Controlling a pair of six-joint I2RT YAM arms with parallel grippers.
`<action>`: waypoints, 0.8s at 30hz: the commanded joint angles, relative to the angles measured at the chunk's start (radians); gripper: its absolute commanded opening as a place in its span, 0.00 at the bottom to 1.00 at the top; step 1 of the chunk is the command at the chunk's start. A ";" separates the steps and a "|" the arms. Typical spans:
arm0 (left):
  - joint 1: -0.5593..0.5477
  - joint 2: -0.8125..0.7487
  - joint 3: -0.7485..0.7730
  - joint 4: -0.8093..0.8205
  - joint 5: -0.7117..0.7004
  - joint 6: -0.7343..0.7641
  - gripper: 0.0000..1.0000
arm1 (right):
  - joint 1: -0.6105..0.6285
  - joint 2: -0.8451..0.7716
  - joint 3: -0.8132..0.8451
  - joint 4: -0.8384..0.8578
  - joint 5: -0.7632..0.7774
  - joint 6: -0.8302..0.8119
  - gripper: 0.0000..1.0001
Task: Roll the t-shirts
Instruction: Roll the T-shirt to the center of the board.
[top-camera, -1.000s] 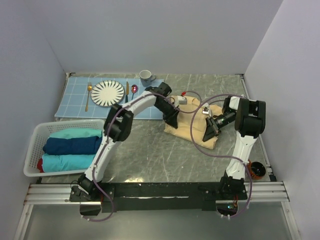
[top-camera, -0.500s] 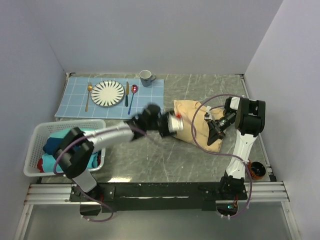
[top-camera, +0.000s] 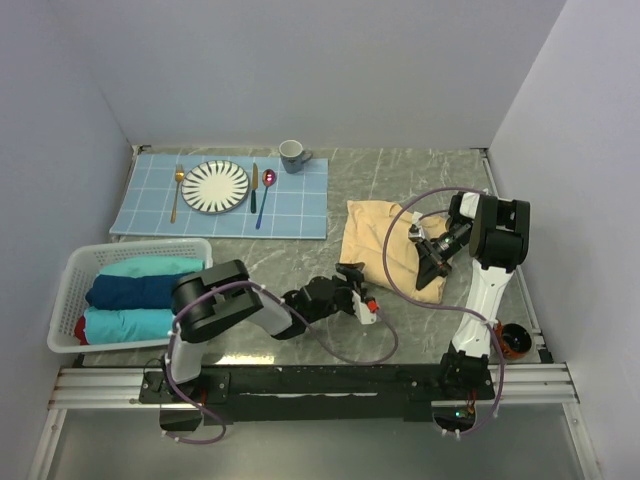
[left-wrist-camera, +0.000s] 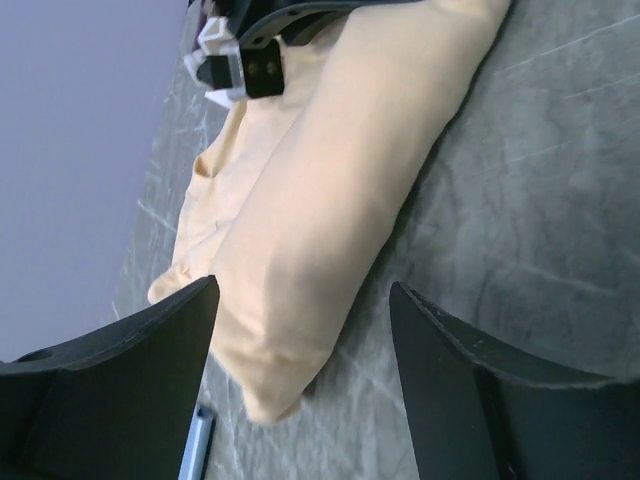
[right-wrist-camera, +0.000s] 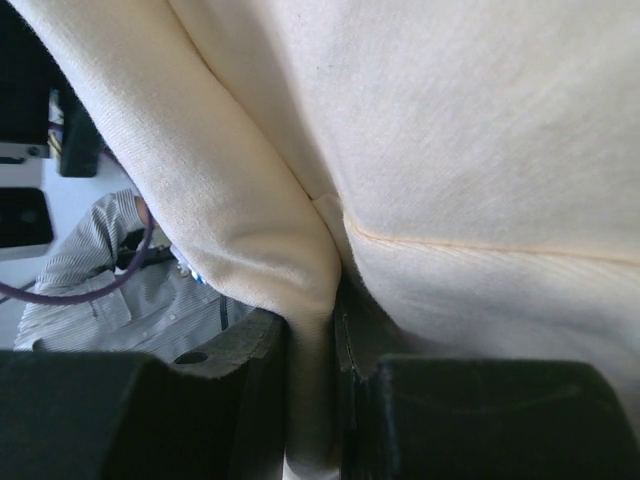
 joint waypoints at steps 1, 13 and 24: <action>-0.008 0.059 0.046 0.151 -0.014 0.085 0.75 | -0.008 0.059 0.001 0.190 0.186 0.071 0.09; -0.012 0.184 0.149 0.061 0.011 0.161 0.75 | -0.010 0.090 0.032 0.147 0.167 0.041 0.09; -0.018 0.344 0.298 -0.050 -0.105 0.250 0.70 | -0.010 0.122 0.059 0.104 0.158 0.015 0.09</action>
